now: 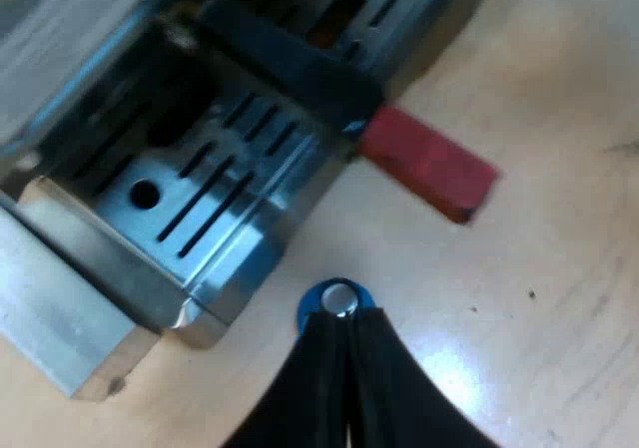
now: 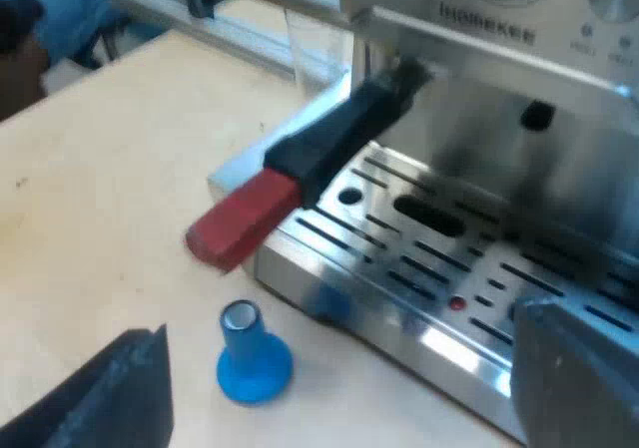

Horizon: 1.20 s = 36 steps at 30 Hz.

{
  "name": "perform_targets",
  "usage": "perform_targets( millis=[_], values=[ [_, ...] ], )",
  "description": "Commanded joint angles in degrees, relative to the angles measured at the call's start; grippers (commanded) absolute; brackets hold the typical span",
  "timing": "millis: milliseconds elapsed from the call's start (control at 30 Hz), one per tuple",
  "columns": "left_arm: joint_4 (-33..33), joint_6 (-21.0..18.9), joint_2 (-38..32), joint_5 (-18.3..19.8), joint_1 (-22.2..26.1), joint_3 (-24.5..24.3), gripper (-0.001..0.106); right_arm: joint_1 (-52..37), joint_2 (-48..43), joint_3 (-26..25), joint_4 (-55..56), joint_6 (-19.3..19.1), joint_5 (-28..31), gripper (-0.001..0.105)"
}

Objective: Put the handle in the coffee machine

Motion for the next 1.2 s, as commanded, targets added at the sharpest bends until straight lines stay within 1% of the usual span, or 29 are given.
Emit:
perform_targets(
  millis=[33,133,267,300,333,367,400,433,567,667,700,733,833,900,1033,1067,1133,1200],
  values=[
    [0.03,-0.46,-0.3,2.57,3.04,-0.45,0.009,-5.33,-0.24,-3.26,4.65,-0.42,-4.05,0.071],
    [0.03,-0.54,-0.66,3.65,4.38,-0.45,0.026,-7.66,-0.24,-4.05,6.08,-0.42,-4.72,0.071],
    [0.03,-0.54,-0.94,3.64,5.01,-0.45,0.039,-11.09,-0.24,-5.44,7.7,-0.42,-7.02,0.071],
    [0.03,-0.54,-0.94,3.64,5.01,-0.45,0.039,-11.09,-0.24,-5.44,7.7,-0.42,-7.02,0.071],
    [0.03,-0.54,-2.05,3.78,5.6,-0.45,0.056,-13.5,-0.24,-6.24,8.86,-0.52,-7.86,0.071],
    [0.03,-0.54,-2.05,3.78,5.6,-0.45,0.056,-13.74,-0.24,-6.42,9.18,-0.62,-7.94,0.071],
    [0.03,-0.54,-3.04,3.15,5.6,-0.45,0.057,-16.73,-0.24,-7.37,11.25,-0.98,-9.0,0.071],
    [-0.43,-0.54,-3.89,3.04,5.6,-0.45,0.06,-21.72,-0.24,-8.54,14.59,-0.96,-11.33,0.071],
    [-0.58,-0.69,-4.5,2.4,5.6,-1.52,0.063,-26.87,-0.24,-9.61,17.02,-0.96,-14.13,0.071],
    [-0.87,-3.32,-4.49,-2.14,5.6,-2.84,0.069,-31.17,-0.24,-10.64,18.7,-0.96,-16.52,0.071],
    [-1.62,-4.8,-4.49,-4.47,5.6,-3.31,0.072,-32.52,-0.24,-11.03,19.27,-0.96,-16.98,0.071],
    [-2.66,-5.43,-4.49,-6.19,5.6,-3.59,0.075,-34.1,-0.24,-11.57,20.12,-1.49,-17.12,0.071],
    [-4.1,-6.88,-4.49,-7.33,5.6,-4.3,0.081,-37.12,-0.24,-12.86,21.91,-3.89,-17.81,0.071],
    [-4.96,-7.43,-4.49,-7.52,5.6,-4.33,0.082,-38.78,-0.24,-13.55,22.69,-3.88,-18.7,0.071],
    [-5.34,-7.43,-4.49,-7.82,5.6,-4.33,0.082,-45.68,-0.24,-14.65,24.39,-3.9,-21.76,0.071],
    [-5.34,-7.56,-4.49,-8.29,5.6,-4.33,0.082,-46.72,-0.24,-14.64,24.39,-3.9,-22.56,0.071],
    [-5.34,-8.39,-4.49,-11.05,5.6,-4.33,0.082,-50.57,-0.24,-14.64,24.38,-3.9,-25.35,0.071],
    [-5.12,-8.51,-4.49,-11.9,6.19,-4.33,0.082,-53.66,-0.24,-14.64,24.38,-3.9,-26.34,0.071]
  ],
)
